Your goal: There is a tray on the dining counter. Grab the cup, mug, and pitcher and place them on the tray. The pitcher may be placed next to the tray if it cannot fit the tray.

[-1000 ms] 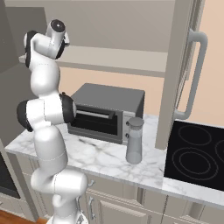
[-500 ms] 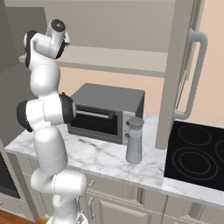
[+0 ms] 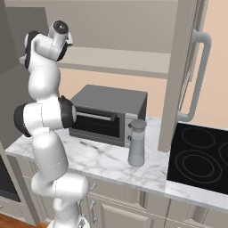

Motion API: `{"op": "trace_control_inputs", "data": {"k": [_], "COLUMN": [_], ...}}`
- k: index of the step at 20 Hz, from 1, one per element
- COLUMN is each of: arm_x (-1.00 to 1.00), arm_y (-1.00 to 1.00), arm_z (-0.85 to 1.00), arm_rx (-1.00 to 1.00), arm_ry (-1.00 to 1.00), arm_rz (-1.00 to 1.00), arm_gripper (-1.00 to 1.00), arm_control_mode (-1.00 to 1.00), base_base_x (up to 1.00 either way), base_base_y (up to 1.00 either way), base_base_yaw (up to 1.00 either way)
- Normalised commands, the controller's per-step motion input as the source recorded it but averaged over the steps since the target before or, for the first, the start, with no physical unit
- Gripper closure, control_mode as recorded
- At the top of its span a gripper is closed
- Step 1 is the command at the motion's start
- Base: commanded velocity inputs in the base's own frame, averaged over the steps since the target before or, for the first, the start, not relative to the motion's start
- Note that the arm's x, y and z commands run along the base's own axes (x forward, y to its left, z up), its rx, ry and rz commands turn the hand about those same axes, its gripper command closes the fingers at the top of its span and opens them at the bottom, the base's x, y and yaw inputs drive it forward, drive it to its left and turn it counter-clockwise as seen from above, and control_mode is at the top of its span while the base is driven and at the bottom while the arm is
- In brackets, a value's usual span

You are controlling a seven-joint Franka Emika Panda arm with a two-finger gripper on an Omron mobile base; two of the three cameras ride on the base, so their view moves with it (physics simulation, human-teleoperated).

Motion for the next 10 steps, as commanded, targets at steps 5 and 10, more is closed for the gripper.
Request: {"op": "trace_control_inputs", "data": {"k": [5, 10], "arm_x": [-0.21, -0.32], "arm_y": [-0.35, -0.4], "arm_z": [0.0, 0.0], "arm_rx": [0.0, 0.0], "arm_ry": [0.0, 0.0], "arm_rz": [-0.01, 0.0], "arm_gripper": [1.0, 1.0], "arm_control_mode": [-1.0, -1.0], "base_base_x": [0.0, 0.0], "base_base_y": [0.0, 0.0], "base_base_yaw": [0.0, 0.0]}}
